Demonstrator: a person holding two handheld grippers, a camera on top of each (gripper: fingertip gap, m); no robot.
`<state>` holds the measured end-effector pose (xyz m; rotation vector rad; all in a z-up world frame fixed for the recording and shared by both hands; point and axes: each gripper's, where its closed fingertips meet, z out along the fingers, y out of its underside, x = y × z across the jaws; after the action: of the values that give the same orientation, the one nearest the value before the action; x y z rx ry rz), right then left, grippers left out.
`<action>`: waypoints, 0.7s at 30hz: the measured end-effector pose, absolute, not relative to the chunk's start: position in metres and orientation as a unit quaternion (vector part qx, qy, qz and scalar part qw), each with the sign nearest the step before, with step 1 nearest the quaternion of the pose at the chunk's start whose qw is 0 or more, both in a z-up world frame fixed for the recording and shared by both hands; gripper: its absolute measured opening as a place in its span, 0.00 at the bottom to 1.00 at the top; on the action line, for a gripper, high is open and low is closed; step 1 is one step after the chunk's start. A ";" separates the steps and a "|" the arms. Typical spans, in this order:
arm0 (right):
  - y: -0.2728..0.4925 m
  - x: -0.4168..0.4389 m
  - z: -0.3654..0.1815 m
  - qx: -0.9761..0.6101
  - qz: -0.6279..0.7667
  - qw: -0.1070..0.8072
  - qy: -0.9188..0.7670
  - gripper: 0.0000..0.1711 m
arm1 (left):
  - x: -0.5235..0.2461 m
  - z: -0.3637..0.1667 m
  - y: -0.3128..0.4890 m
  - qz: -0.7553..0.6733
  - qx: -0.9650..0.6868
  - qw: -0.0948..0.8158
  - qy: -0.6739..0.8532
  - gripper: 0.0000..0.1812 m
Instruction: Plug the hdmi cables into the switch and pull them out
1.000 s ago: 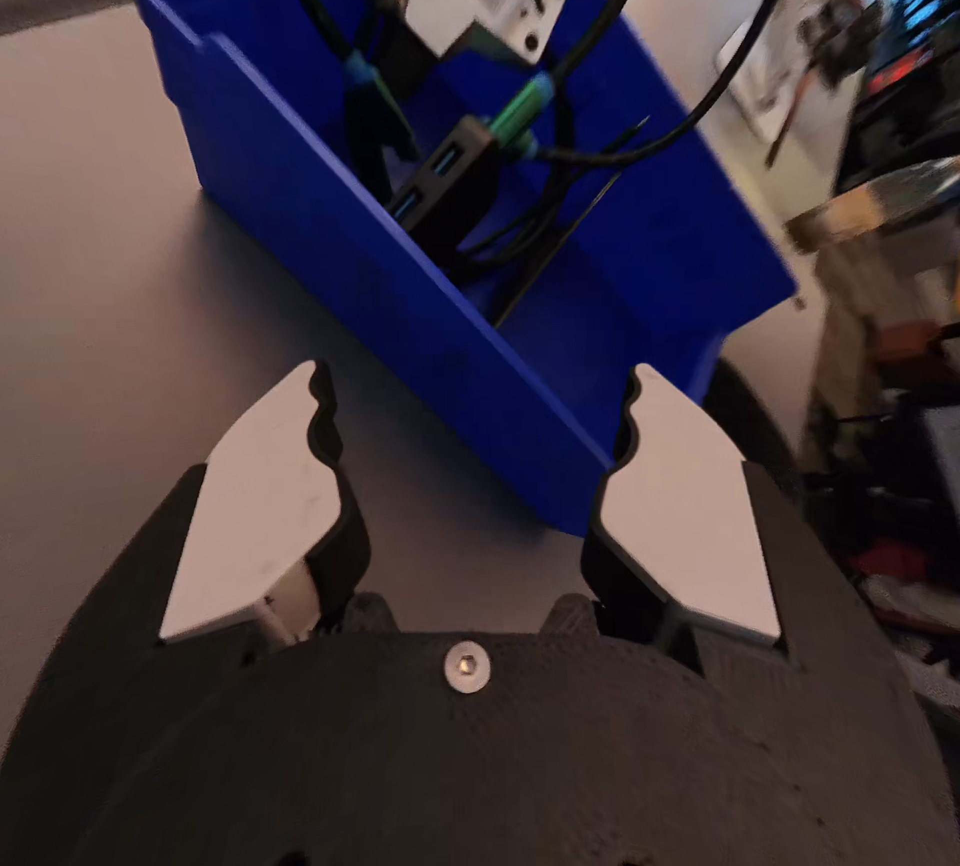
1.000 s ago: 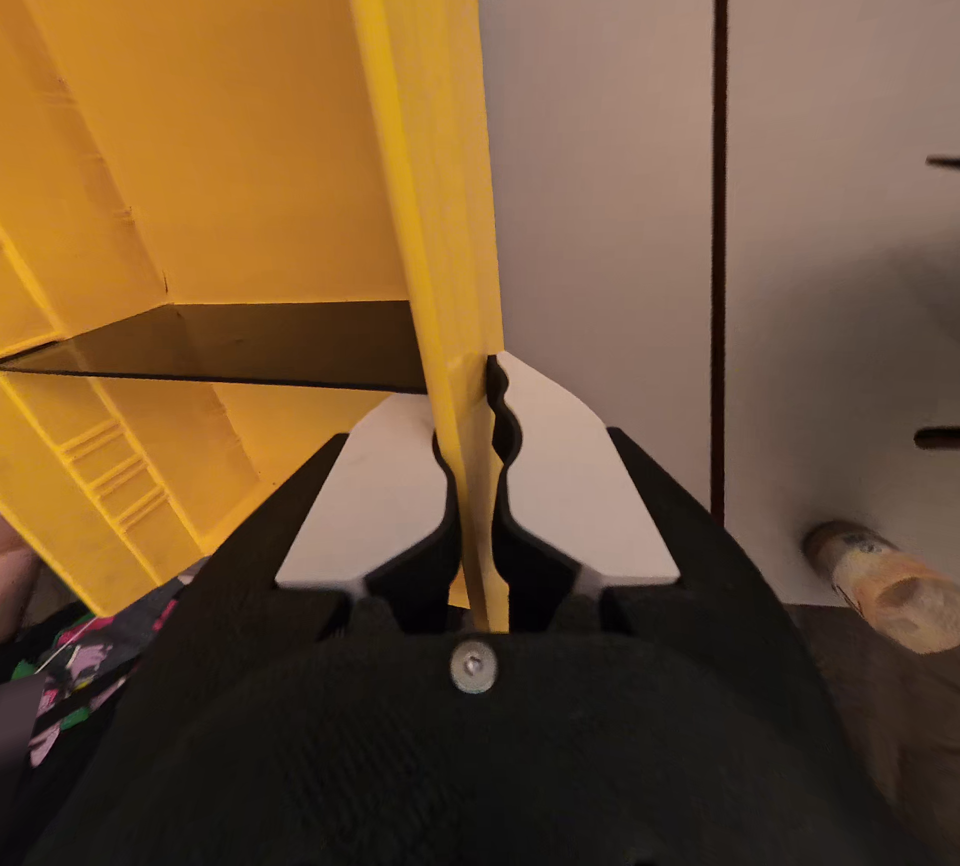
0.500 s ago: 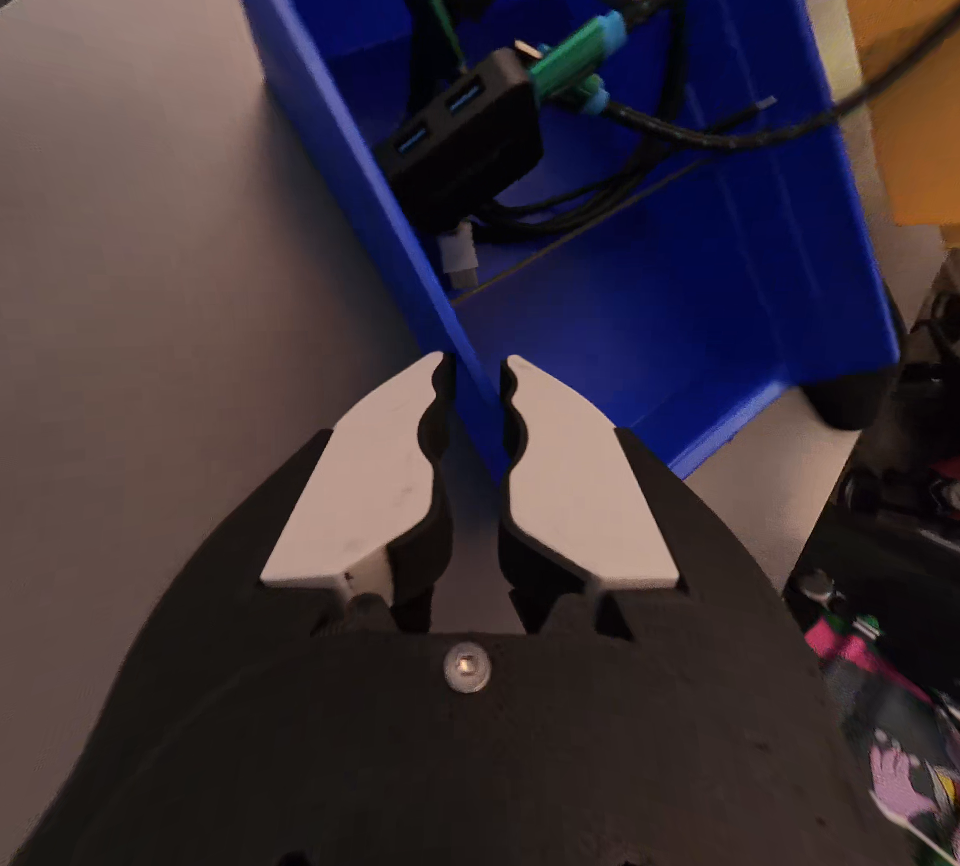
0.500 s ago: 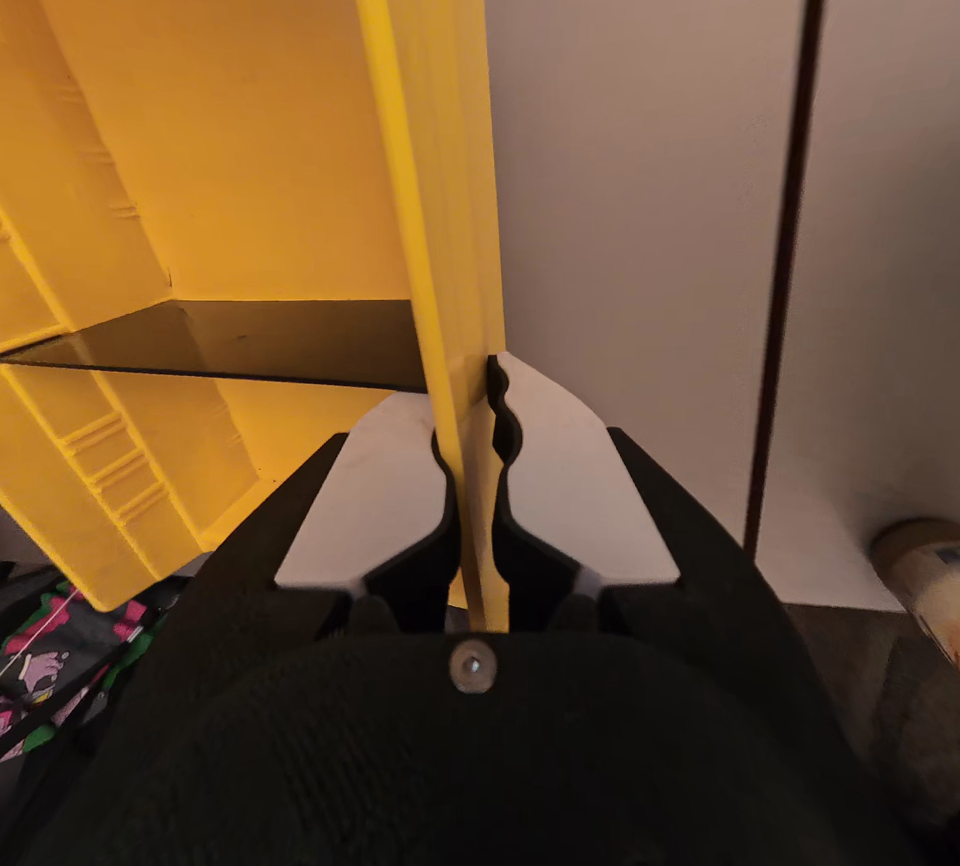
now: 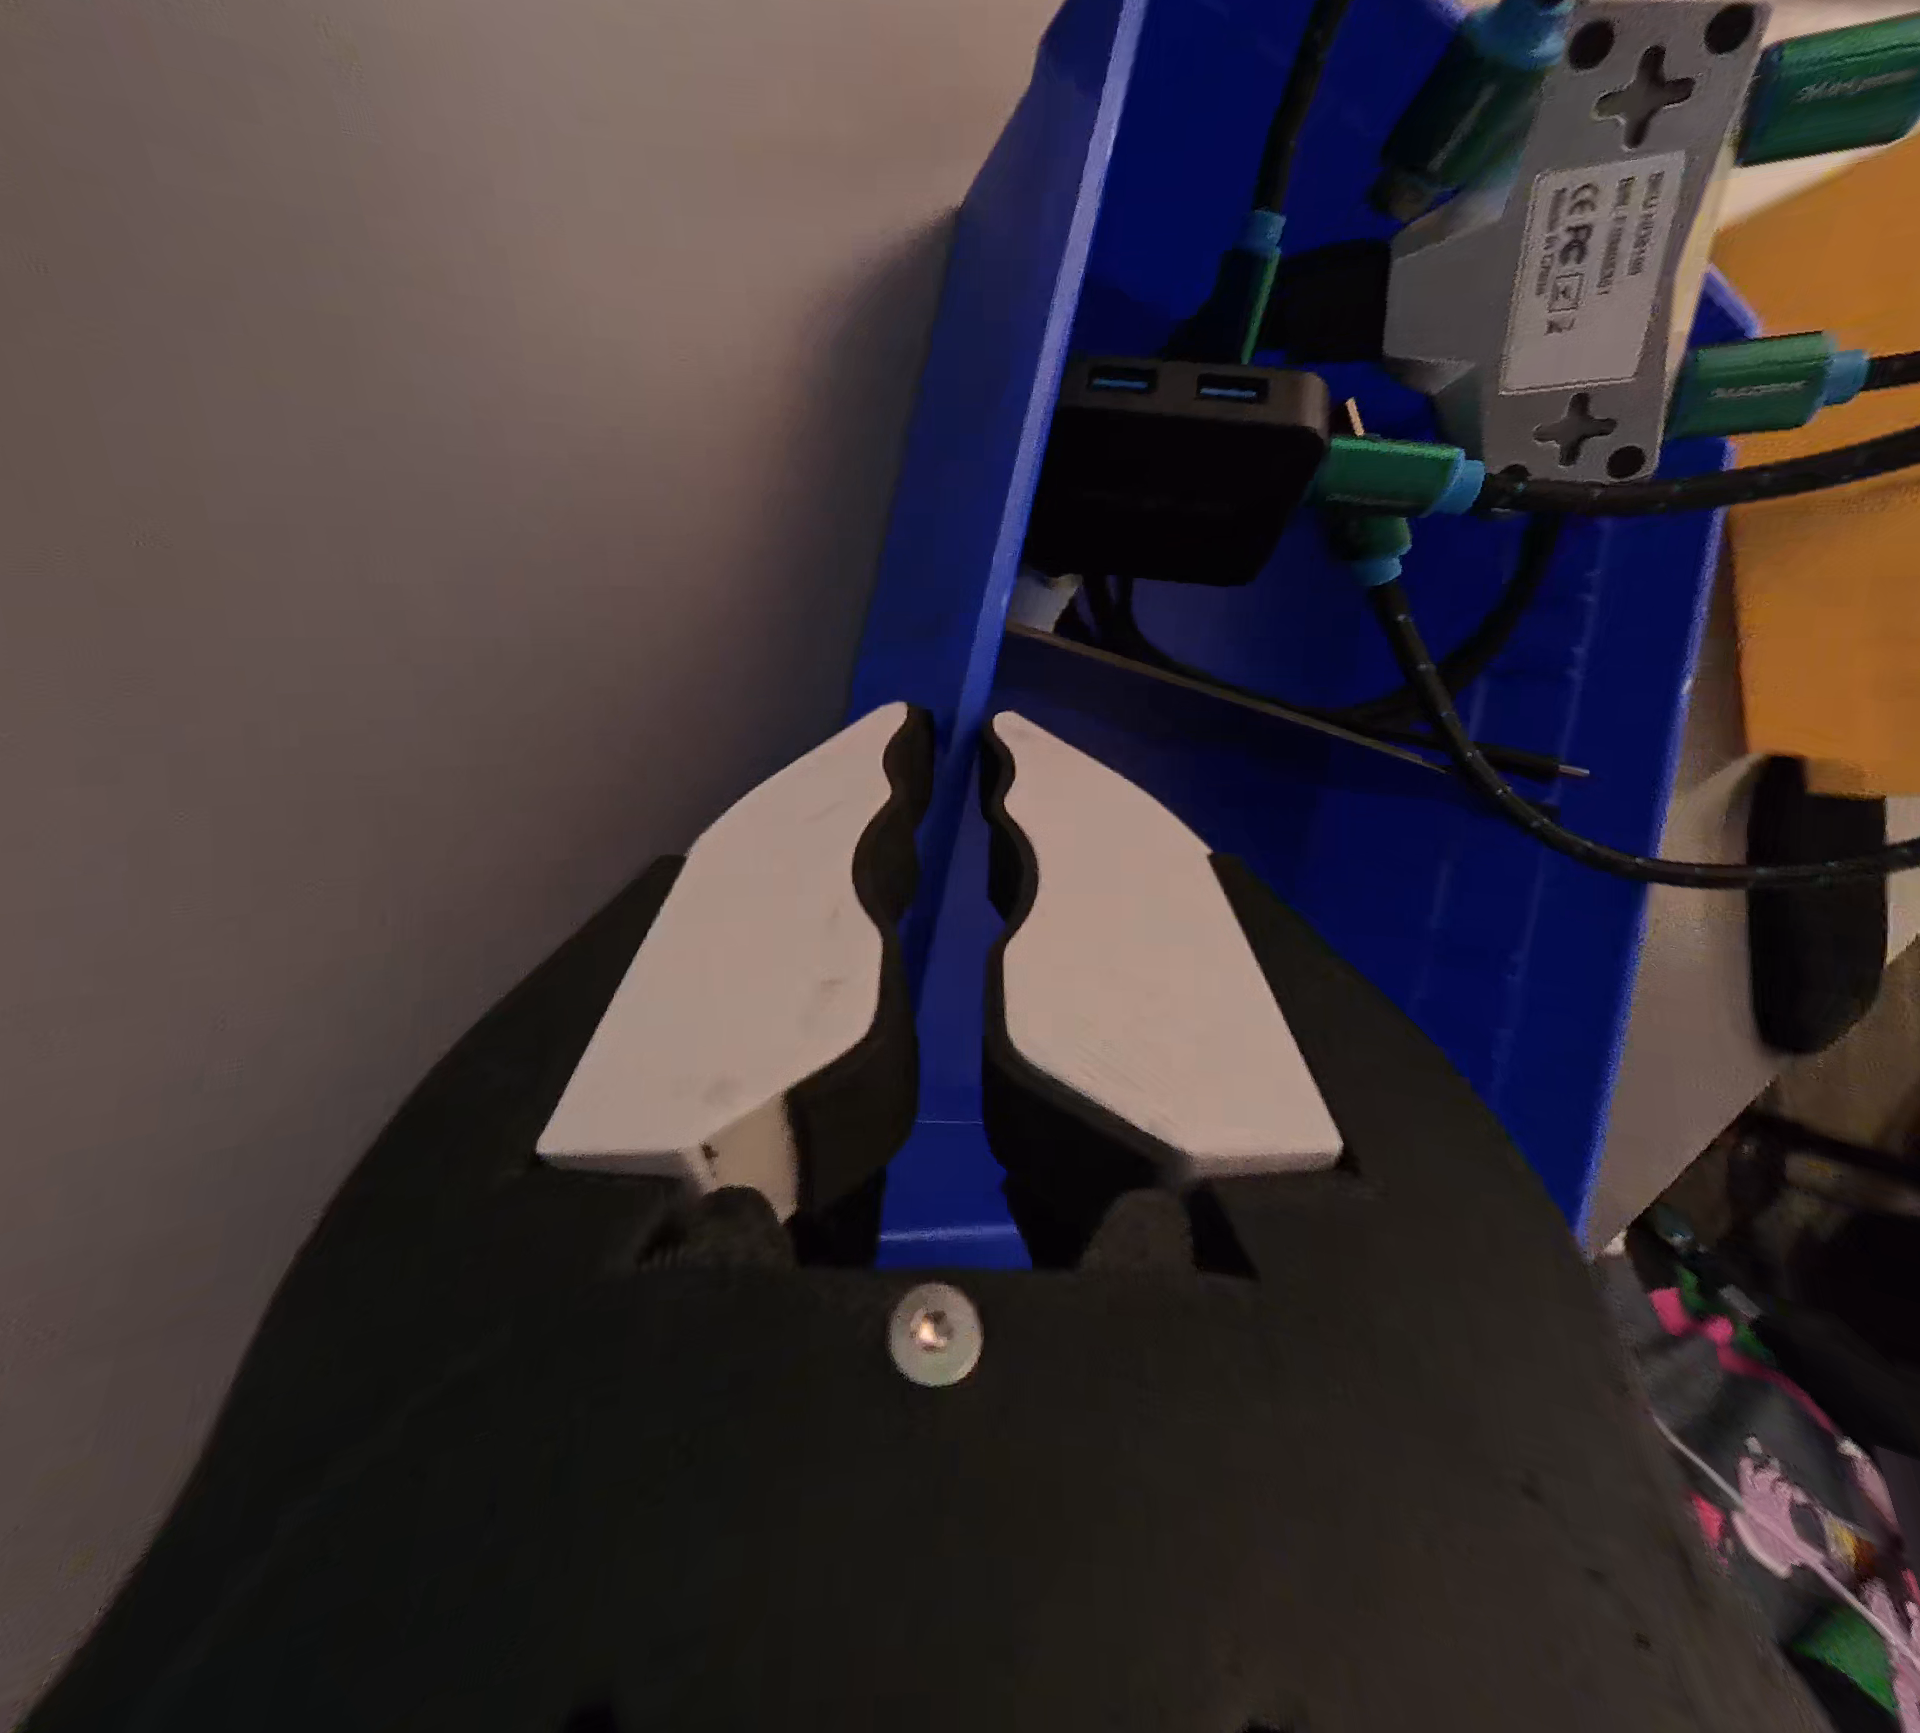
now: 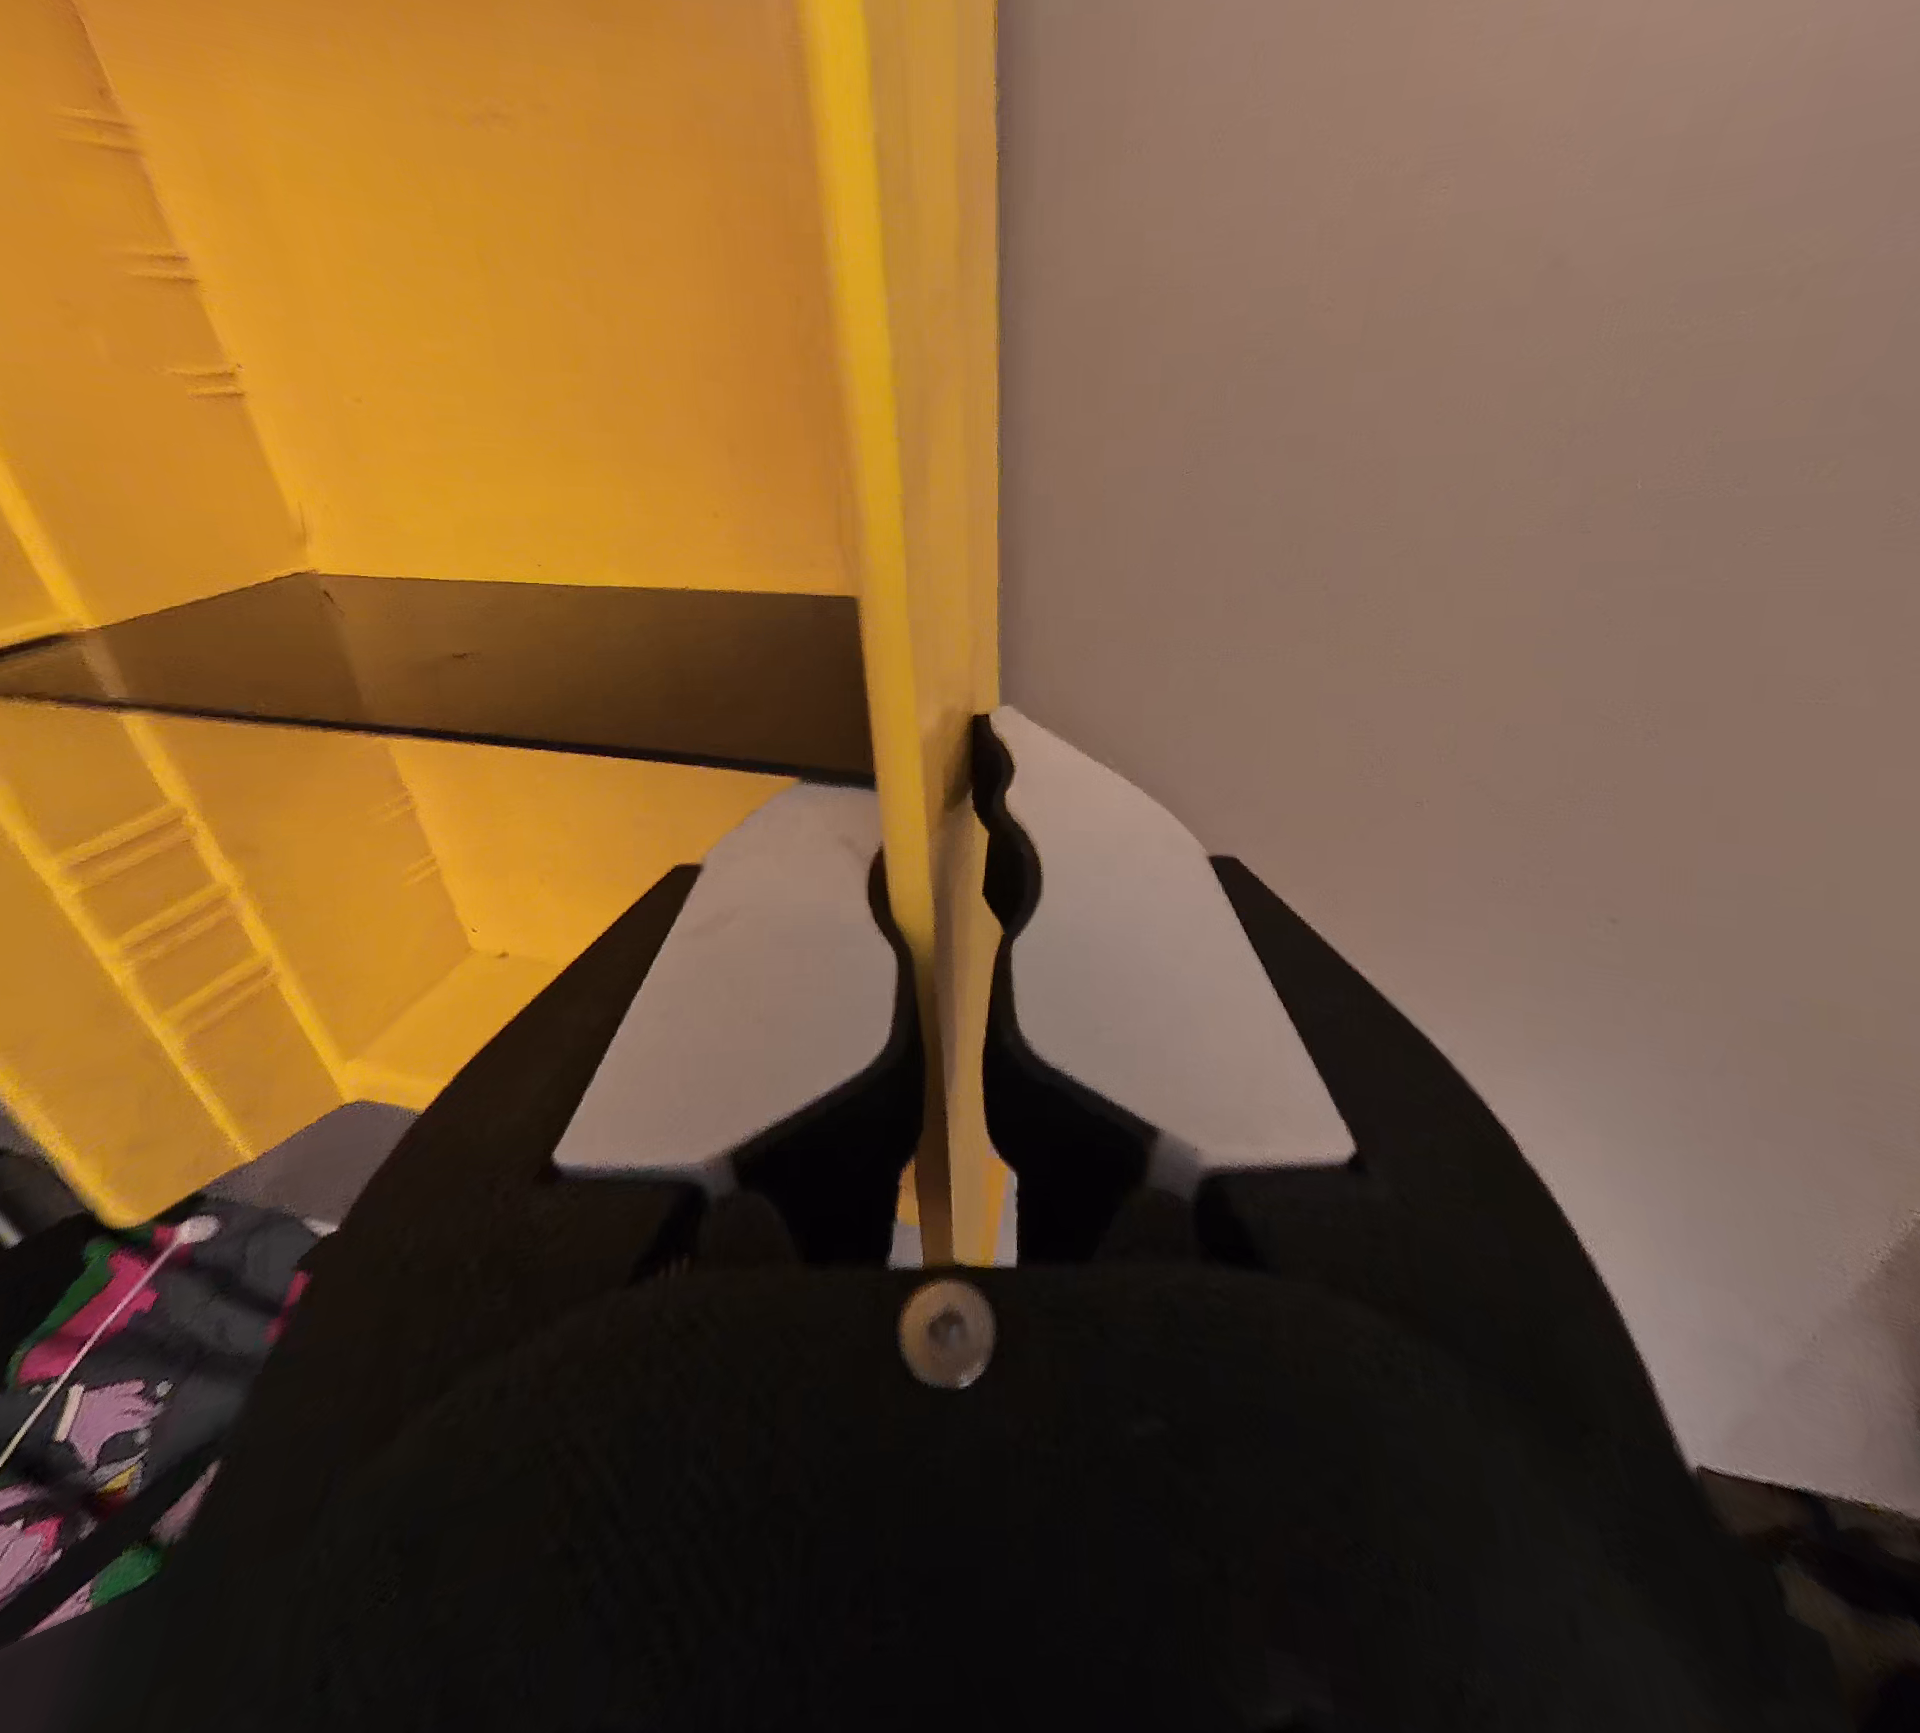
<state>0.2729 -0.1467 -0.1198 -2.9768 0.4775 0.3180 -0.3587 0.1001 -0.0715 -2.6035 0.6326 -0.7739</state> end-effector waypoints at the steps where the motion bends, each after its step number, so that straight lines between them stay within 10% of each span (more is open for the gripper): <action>1: -0.148 0.275 -0.124 -0.980 0.102 0.048 0.161 0.03 | -0.378 -0.071 0.102 -0.276 -0.923 0.182 0.197 0.05; 21: -0.179 0.287 -0.128 -0.979 0.105 0.040 0.171 0.04 | -0.492 -0.067 0.062 -0.330 -0.930 0.160 0.016 0.06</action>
<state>0.2872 -0.1786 -0.1276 -2.9996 0.5240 0.3224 -0.4922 0.0616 -0.0670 -2.6579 0.0458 -0.9428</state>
